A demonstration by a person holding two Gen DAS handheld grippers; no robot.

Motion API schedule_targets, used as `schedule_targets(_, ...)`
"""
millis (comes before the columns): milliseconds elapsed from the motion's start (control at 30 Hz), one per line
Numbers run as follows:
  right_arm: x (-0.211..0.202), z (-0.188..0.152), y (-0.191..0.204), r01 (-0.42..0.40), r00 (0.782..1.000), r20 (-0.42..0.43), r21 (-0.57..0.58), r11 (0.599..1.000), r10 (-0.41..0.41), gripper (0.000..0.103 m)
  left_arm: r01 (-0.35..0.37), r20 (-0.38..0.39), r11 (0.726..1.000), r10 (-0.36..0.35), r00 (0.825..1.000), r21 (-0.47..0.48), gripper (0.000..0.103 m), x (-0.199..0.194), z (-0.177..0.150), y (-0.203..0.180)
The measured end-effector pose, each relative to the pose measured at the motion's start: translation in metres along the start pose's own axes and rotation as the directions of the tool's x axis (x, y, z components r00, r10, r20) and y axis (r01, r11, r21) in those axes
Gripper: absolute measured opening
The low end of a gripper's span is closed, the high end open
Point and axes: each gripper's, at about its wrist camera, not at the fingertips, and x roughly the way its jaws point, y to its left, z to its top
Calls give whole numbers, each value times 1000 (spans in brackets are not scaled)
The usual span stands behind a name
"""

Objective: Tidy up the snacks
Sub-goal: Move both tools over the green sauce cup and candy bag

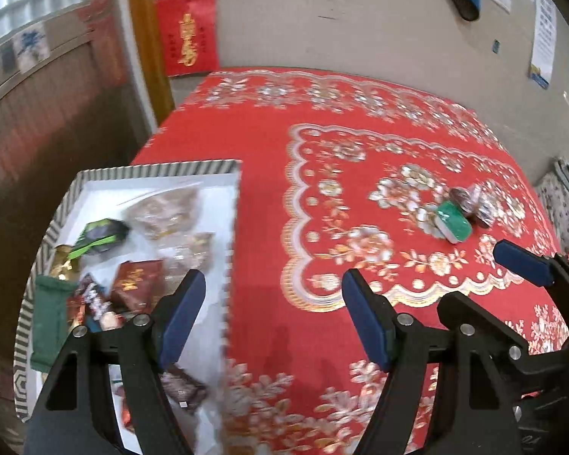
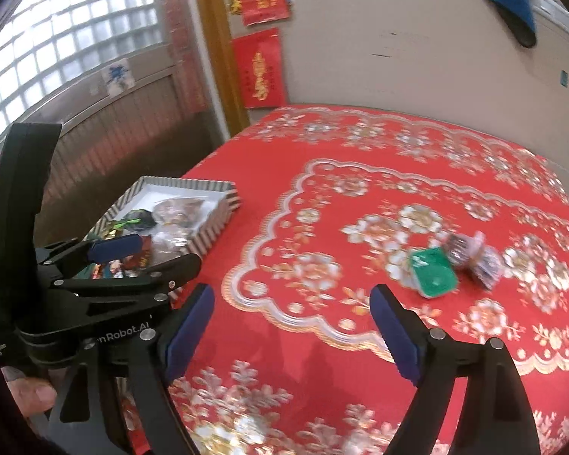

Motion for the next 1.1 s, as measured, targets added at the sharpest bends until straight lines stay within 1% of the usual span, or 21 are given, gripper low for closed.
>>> schedule_targets(200,-11,-9,-33,31,1000,1,50,998,-31,88,29,-17,999,-29,999,36,74,7,3,-30)
schedule_targets(533,-27,-28,-93,111,994,-12,131,985,-110,89,76,-43,993,-72,996,92,74,19,8,-79)
schedule_targets(833,-36,-44,-138,159,987,-37,192,968,-154,91,119,-109,985,-105,988,126,74,41,12,-115)
schedule_targets(967,-36,-48,-153,168,986,-46,216,962,-162,91,141,-141,984,-125,982,107,74,51,17,-127)
schedule_targets(1100,-36,-50,-162,170,985,-48,220,961,-163,91,147,-168,987,-133,977,68,74,66,24,-138)
